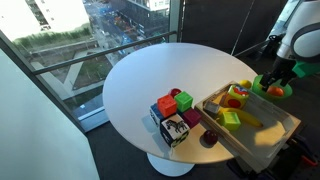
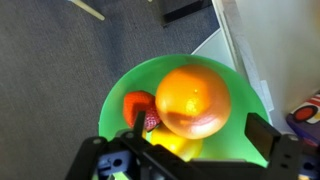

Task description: Remove the orange fruit from the bowl

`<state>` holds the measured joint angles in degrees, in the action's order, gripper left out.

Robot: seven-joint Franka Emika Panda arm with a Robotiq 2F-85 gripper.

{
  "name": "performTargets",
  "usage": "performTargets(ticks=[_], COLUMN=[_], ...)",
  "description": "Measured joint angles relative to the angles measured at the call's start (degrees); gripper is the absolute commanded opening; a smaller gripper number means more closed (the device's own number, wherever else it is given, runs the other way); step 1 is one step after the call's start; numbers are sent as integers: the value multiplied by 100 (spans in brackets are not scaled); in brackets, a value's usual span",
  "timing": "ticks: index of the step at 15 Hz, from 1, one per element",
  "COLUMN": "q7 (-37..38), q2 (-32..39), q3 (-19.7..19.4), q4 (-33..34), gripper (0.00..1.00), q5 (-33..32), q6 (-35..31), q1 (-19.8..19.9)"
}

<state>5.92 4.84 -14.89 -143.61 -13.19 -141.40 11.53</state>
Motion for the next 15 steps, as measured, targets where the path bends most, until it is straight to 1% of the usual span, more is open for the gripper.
performTargets(ticks=[5,6,7,8,9,11,15], q7=[13,24,41,60,82,127,196], q2=[151,174,194,220,246,294,313], q3=[-53,-61,-67,-72,-75,-79,-80], q4=[56,64,73,87,99,121,177], gripper=[100,98,75,74,68,52,52], q5=[0,0,0,0,0,0,19], q6=[0,0,0,0,0,0,78], q1=[0,0,0,0,0,0,0])
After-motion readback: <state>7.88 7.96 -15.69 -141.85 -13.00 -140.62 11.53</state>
